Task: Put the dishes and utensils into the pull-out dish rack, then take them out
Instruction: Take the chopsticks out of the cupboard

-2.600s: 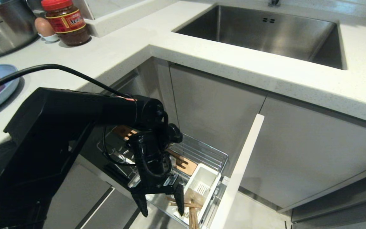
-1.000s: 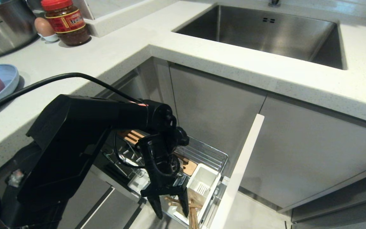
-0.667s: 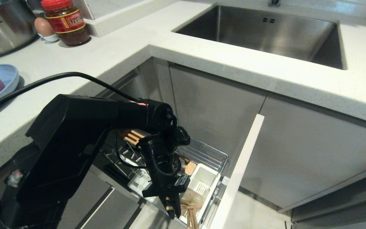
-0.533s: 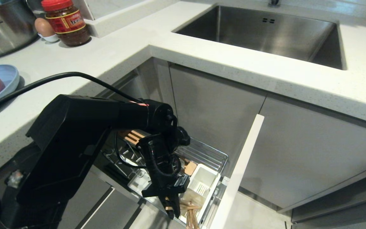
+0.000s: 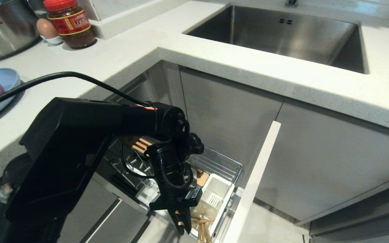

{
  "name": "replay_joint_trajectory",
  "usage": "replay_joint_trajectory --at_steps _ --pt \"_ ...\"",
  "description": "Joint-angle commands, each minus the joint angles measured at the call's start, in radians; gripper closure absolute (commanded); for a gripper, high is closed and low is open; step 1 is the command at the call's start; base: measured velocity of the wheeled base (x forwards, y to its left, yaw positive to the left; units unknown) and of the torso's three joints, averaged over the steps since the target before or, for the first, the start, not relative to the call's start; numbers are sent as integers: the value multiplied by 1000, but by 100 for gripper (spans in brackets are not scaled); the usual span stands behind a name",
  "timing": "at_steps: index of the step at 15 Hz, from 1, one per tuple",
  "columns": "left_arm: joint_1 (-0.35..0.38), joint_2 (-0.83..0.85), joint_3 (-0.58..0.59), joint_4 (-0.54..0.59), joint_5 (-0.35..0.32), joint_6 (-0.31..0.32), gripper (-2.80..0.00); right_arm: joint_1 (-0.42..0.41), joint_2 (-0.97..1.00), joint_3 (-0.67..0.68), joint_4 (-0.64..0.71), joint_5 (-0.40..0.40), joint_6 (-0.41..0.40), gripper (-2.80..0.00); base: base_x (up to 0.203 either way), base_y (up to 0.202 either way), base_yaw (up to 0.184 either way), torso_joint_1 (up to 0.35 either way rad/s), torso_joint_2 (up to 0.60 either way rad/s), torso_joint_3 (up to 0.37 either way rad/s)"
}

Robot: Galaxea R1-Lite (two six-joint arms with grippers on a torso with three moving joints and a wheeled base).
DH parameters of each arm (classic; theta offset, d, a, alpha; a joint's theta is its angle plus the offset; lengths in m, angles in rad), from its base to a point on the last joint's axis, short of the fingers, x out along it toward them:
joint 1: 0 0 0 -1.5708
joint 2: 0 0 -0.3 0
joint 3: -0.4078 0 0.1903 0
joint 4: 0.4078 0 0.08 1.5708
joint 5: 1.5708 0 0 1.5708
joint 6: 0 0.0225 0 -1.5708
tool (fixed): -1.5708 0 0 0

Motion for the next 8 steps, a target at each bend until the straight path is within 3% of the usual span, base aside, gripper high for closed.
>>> replay_joint_trajectory --at_steps 1,8 --pt "-9 -69 6 17 -1 -8 0 0 -4 0 -1 0 1 0 0 0 0 0 0 0" --pt "-32 -247 32 70 19 -8 0 0 -4 0 -1 0 1 0 0 0 0 0 0 0"
